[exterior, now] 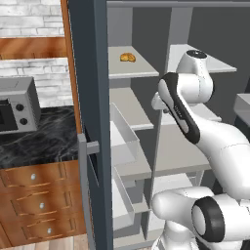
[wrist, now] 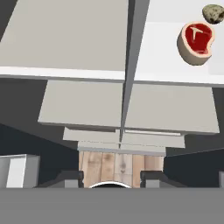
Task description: There's a steak in the fridge that needs to be moved to the freezer for freezing. Pick up the steak from the fridge, place it on any shelf in the freezer, and close the fridge and freezer doors when done.
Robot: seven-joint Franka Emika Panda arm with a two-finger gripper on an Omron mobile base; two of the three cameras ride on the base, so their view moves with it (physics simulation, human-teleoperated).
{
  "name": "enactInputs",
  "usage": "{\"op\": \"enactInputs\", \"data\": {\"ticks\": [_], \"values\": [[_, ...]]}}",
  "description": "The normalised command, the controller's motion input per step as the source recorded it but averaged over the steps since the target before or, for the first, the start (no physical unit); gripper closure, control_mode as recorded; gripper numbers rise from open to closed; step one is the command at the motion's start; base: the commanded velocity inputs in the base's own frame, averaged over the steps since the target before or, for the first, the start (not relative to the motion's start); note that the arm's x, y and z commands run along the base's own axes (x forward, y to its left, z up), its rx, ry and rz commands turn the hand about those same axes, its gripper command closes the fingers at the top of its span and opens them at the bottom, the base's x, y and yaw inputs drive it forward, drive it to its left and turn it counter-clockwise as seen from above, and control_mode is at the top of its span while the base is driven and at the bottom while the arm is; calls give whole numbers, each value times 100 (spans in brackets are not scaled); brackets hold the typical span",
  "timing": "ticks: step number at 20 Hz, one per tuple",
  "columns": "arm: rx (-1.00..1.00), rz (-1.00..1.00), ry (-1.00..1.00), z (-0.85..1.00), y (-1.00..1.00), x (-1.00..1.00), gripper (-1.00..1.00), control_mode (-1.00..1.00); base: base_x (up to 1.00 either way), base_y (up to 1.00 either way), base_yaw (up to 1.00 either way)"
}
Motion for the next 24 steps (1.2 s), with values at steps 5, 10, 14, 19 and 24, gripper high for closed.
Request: {"op": "enactInputs", "data": {"ticks": [5, 10, 14, 19, 24], "values": [[0, 0, -4, -1, 0, -75, -100, -100, 0, 0, 0], [0, 0, -5, 0, -34, -53, -100, -100, 0, 0, 0], [0, 0, -8, -7, -54, -3, -100, -100, 0, 0, 0], [0, 0, -3, -18, -44, 15, -100, -100, 0, 0, 0], [0, 0, 1, -11, -44, 39, -100, -100, 0, 0, 0]]}}
